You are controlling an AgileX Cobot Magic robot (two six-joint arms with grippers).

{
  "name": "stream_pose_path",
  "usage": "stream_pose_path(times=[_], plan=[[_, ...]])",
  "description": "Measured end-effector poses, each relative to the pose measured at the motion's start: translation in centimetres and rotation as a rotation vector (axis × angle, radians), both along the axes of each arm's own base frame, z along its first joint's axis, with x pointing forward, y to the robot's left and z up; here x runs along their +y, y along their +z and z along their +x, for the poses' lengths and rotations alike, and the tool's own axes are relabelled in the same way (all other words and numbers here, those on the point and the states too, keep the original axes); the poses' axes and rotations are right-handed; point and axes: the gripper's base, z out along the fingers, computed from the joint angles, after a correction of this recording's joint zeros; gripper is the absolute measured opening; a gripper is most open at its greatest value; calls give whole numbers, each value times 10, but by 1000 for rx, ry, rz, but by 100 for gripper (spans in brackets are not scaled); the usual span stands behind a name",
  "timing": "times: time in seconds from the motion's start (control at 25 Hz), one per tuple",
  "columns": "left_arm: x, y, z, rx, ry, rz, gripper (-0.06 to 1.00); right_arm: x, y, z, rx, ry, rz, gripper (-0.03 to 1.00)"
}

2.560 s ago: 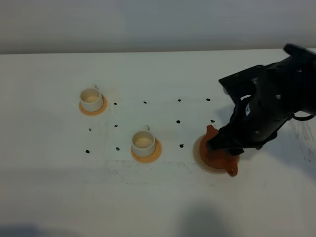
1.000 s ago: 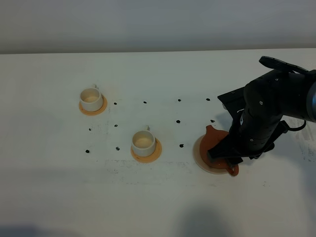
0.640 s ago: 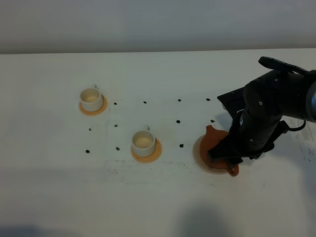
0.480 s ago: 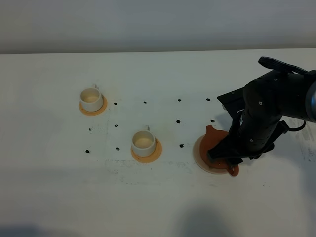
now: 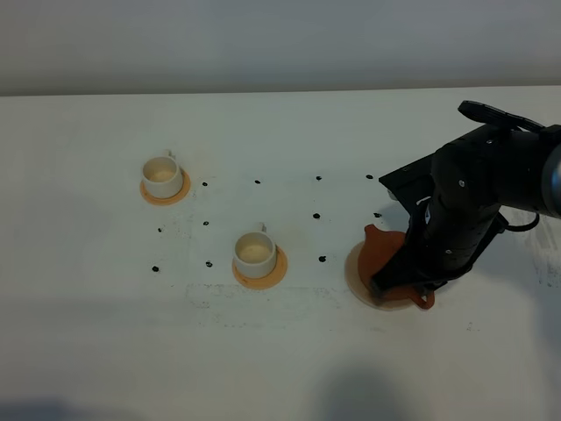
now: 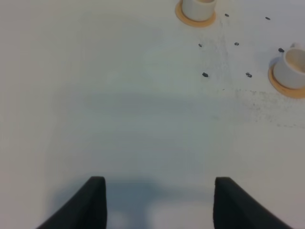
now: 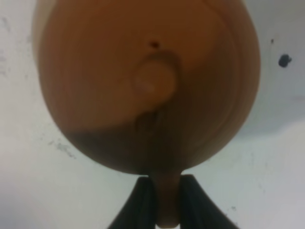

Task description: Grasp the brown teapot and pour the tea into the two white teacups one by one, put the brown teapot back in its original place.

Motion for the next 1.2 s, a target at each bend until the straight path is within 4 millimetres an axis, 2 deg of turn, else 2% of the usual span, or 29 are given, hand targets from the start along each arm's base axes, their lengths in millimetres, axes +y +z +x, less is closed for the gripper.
stream_pose_path(times=[0.56, 1.2], plan=[[0, 0, 0, 0, 0, 0, 48, 0, 0, 0, 0, 16, 1, 12], [0, 0, 0, 0, 0, 0, 48, -3, 17, -2, -41, 28, 4, 12]])
